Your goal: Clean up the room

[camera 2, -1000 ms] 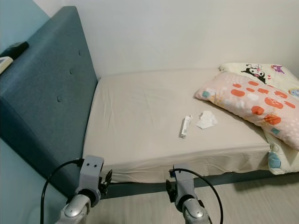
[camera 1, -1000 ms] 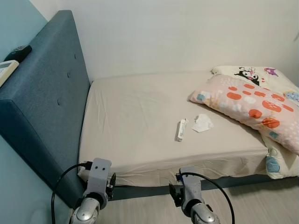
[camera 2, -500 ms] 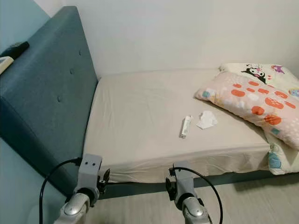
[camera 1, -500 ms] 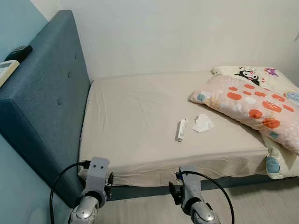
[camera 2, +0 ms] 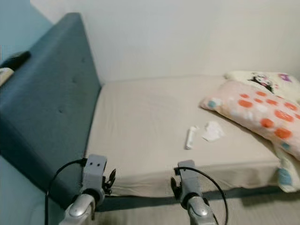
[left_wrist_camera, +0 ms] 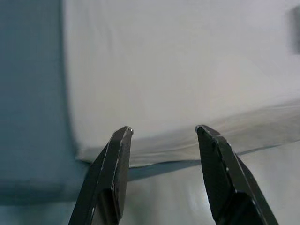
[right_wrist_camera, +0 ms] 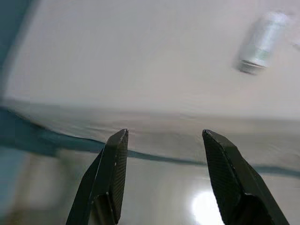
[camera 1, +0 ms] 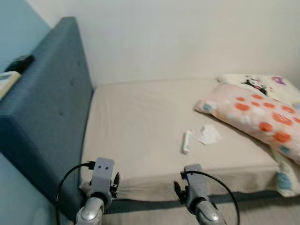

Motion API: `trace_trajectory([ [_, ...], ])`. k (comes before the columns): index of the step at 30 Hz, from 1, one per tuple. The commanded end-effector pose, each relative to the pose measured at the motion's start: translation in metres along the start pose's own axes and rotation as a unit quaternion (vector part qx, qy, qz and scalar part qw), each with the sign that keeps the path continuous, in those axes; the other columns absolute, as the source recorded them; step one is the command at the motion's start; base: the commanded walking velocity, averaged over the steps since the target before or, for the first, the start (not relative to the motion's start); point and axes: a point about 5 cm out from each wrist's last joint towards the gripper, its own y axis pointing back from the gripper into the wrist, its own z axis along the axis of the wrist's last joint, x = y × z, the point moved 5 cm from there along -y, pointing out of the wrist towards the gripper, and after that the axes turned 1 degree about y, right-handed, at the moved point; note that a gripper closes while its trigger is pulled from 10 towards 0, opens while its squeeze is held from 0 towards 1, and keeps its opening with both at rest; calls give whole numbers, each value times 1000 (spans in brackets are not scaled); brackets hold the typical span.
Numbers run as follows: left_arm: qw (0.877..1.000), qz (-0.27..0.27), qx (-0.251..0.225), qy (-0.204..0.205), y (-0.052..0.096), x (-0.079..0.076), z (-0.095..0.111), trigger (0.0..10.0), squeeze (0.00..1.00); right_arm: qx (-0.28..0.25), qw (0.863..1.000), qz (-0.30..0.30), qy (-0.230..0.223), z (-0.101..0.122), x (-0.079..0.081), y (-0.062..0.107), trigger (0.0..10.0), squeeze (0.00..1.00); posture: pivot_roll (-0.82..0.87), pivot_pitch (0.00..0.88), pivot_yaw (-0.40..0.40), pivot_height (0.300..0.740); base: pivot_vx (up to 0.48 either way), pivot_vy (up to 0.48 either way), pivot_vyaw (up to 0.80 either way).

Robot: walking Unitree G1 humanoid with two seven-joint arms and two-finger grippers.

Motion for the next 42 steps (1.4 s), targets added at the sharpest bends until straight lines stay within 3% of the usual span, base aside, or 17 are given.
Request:
trace_trajectory([
  [1,1000,-7,2,4,0,-6,-1,10000,0,11,1000,-16,-2,-8,-13,4,10000,0,-3,128,-24,721,375,0,0],
  [18,1000,-6,0,3,1,-5,0,10000,0,14,1000,-14,1,-9,-12,4,10000,0,-4,131,-23,721,362,0,0],
  [42,1000,-3,-17,-22,1,-2,3,10000,0,14,1000,-15,3,-9,-12,3,10000,0,-2,126,-19,721,0,0,0],
])
